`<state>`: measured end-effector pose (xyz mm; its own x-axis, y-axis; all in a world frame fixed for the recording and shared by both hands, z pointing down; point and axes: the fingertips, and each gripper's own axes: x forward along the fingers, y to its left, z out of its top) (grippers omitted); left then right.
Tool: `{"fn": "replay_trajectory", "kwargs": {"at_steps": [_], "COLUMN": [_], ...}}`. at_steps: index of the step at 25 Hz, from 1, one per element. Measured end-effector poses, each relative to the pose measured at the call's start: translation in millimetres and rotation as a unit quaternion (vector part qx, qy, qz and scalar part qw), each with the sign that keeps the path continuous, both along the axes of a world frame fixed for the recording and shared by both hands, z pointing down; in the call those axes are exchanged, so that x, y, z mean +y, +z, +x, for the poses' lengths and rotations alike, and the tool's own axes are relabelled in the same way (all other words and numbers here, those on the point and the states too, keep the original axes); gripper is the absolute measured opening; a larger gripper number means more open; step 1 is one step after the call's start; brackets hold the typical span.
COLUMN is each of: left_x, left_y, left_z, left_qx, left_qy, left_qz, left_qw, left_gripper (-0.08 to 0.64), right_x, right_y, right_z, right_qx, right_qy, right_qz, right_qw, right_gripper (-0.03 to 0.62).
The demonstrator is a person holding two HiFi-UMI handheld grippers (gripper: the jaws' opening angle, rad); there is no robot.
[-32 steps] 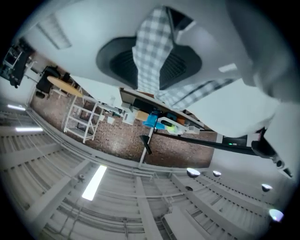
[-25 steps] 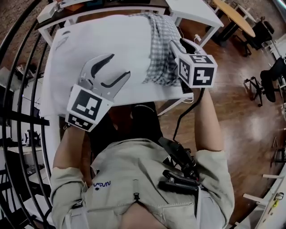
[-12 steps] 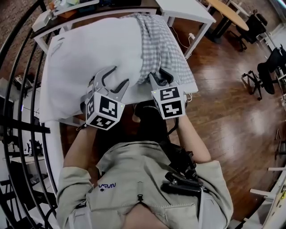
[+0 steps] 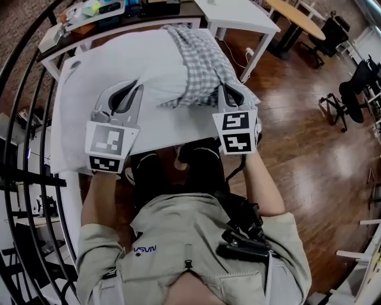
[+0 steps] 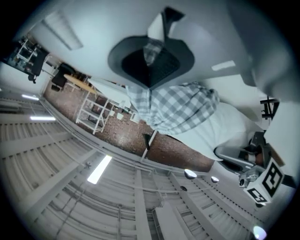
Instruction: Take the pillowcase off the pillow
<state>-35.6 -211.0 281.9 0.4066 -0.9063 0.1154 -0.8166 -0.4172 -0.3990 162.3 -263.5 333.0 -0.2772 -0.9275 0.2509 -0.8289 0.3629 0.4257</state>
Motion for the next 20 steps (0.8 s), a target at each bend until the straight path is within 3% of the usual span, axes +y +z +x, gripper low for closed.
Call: {"fn": "replay_trajectory", "kwargs": {"at_steps": [4,9,15,20], "left_x": [-3.3,1.0,1.8,9.3], "left_y": [-18.9,-2.0,25.2,49.9], "left_z": [-14.4,-20.5,-23.7,-29.2], "left_qx": [0.043,0.068,0.080,0.086], "left_qy": [0.000,0.016,0.006,-0.007], "left_qz": [-0.003,-0.031,-0.057,-0.081], "left_qw": [0.9991,0.9970,0.9951,0.9930], "left_gripper": [0.019,0.017,0.014,0.014], "right_x": [-11.3,-27.7,-54.7,-63.4], "right_y": [-16.9,2.1,55.5,91.9], "right_z": [23.1,57.4,84.1,95.5], "right_qx": [0.007,0.009,0.016,0.035], "right_qy": [0.026,0.068,0.114,0.125], "right_qz": [0.021,0.006,-0.050,-0.099], "right_qw": [0.999,0.998,0.992,0.986], "right_gripper": [0.008,0.008,0.008,0.008]}}
